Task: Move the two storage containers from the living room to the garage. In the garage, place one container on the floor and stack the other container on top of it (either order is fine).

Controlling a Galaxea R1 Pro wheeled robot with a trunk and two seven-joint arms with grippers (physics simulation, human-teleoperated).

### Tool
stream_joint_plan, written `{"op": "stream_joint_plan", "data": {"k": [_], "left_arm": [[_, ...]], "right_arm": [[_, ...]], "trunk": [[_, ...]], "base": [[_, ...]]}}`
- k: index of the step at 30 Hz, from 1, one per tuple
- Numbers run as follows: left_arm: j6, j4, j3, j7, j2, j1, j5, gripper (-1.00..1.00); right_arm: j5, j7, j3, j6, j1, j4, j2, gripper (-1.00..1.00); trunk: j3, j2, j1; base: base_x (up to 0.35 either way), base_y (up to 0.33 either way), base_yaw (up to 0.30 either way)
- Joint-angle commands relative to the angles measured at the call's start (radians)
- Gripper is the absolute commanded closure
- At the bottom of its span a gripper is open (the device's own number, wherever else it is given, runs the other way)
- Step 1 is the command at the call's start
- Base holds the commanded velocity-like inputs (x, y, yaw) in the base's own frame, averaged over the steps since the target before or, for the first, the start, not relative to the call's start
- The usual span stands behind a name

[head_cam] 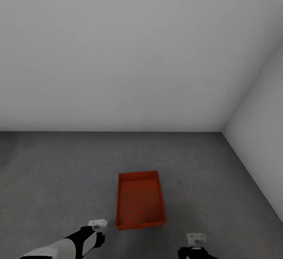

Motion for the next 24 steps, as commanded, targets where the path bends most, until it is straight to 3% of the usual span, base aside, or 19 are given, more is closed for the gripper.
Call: {"op": "stream_joint_plan", "data": {"k": [1, 24], "left_arm": [[0.002, 0.0, -0.001, 0.004, 0.0, -0.001, 0.01, -1.0], [-0.003, 0.0, 0.0, -0.023, 0.01, 0.005, 0.01, -1.0]], "right_arm": [[-0.005, -0.003, 0.008, 0.0, -0.001, 0.001, 0.001, -1.0], [-0.004, -0.001, 0.008, -0.015, 0.047, 0.001, 0.005, -1.0]], "trunk": [[-0.001, -0.001, 0.0], [0.028, -0.001, 0.0]], "base": [[-0.039, 0.0, 0.0], [-0.003, 0.0, 0.0]]}}
